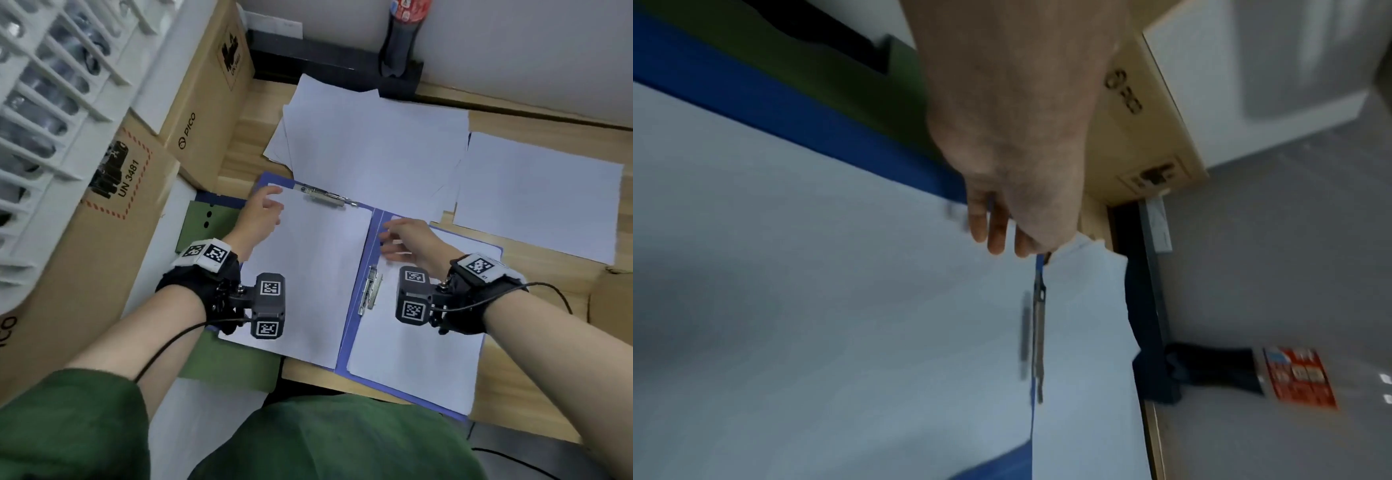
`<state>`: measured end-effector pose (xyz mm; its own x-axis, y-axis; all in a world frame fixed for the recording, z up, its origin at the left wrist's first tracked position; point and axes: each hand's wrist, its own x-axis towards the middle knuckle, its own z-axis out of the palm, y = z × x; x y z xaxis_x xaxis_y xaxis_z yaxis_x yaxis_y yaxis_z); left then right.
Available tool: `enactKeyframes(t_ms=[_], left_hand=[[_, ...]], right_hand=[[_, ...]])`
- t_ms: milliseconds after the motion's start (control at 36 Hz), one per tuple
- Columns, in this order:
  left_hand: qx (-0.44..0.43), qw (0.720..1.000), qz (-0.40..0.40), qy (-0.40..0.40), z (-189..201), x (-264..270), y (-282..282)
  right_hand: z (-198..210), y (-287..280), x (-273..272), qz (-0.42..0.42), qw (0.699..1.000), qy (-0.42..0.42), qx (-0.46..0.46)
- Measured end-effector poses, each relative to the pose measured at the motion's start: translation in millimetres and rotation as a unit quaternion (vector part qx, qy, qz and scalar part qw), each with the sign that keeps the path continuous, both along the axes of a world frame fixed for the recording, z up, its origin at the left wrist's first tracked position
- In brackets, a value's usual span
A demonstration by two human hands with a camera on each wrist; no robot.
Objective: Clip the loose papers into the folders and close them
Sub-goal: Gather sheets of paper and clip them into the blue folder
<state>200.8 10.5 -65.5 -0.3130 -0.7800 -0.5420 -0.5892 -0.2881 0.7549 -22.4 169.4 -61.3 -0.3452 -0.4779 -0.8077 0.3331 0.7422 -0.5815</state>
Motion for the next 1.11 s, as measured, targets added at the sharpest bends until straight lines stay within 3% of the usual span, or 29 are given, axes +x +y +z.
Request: enactKeyframes(t_ms=[222,444,611,722,972,1111], left_hand=[[0.047,0.979,-0.195,-0.035,2.3,-85.1,23.3],[0.056,0.965,-0.234,-0.109,-3.6,-116.8,28.8],[0.001,0.977,-0.191,-0.089,7.4,-99.2,9.3],[-0.014,0.994,-0.098,-0.054,9.8,-84.8,-6.6],[0.064,0.996,0.03,-0.048,-12.0,-61.5,-28.6],[0.073,0.991,0.073,-0.086,-23.4,-62.9,-37.4]], right_hand=[[-11.2,48.2,-25.6,-0.119,0.99,-0.017,0.069],[-25.2,59.4,-35.3,-0.159,0.985,-0.025,0.07],[-31.8,53.9,-29.2,-0.21,0.975,0.009,0.071],[-32.1,48.0,-24.9,-0.222,0.971,0.013,0.084],[-34.8,44.5,-21.6,-0.248,0.962,0.033,0.108],[-36.3,42.3,-20.1,-0.238,0.963,0.034,0.12]])
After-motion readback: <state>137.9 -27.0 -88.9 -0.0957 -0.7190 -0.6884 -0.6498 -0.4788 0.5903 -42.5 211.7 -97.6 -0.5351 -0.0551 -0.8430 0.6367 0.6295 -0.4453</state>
